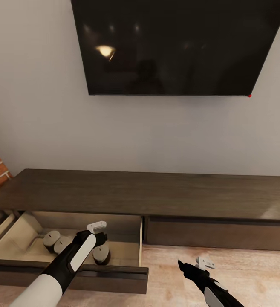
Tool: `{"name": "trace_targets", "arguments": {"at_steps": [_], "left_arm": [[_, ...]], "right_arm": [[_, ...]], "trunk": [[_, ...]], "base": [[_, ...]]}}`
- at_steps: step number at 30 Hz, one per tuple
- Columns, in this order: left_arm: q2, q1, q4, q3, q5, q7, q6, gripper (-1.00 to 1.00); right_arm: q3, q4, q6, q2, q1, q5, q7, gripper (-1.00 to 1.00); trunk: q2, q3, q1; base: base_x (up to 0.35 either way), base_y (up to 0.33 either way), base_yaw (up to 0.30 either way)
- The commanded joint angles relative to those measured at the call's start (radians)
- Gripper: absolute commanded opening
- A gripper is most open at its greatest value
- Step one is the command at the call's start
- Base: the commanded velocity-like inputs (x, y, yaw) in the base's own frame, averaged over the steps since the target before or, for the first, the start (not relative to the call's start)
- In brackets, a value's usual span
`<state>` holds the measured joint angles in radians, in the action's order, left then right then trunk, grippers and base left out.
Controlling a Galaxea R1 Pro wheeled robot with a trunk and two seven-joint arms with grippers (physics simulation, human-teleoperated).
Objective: Place each of the two pumpkins and all three candles from the living room inside a cabinet in the living room (use any cabinet), then make sure every cabinet is closed, and position the cauldron so it is next to a table in the living room.
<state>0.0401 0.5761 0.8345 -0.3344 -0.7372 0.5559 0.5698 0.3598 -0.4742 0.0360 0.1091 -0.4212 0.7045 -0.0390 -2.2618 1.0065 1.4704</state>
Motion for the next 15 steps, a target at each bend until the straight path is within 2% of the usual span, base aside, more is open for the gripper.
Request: {"name": "trace_targets", "arguments": {"at_steps": [1, 4, 12, 15], "left_arm": [[0.001, 0.001, 0.002, -0.005, -0.01, 0.01, 0.0, 1.0], [0.001, 0.001, 0.002, -0.005, -0.01, 0.01, 0.0, 1.0], [0.002, 0.001, 0.002, -0.005, -0.01, 0.01, 0.0, 1.0], [0.002, 0.001, 0.002, -0.004, -0.01, 0.01, 0.0, 1.0]], "right_arm": [[0.007, 0.0, 0.004, 0.001, -0.001, 0.01, -0.001, 1.0], [0.007, 0.0, 0.002, -0.002, -0.001, 0.01, -0.001, 1.0], [0.007, 0.001, 0.002, 0.002, -0.001, 0.011, -0.001, 1.0], [0.007, 0.001, 0.002, 0.003, -0.001, 0.011, -0.001, 1.0]], "trunk": [[0.007, -0.002, -0.005], [0.028, -0.012, -0.016], [0.084, -0.037, -0.047], [0.105, -0.046, -0.058]], "base": [[-0.24, 0.0, 0.0], [-0.146, 0.0, 0.0], [-0.027, 0.0, 0.0], [-0.204, 0.0, 0.0]]}}
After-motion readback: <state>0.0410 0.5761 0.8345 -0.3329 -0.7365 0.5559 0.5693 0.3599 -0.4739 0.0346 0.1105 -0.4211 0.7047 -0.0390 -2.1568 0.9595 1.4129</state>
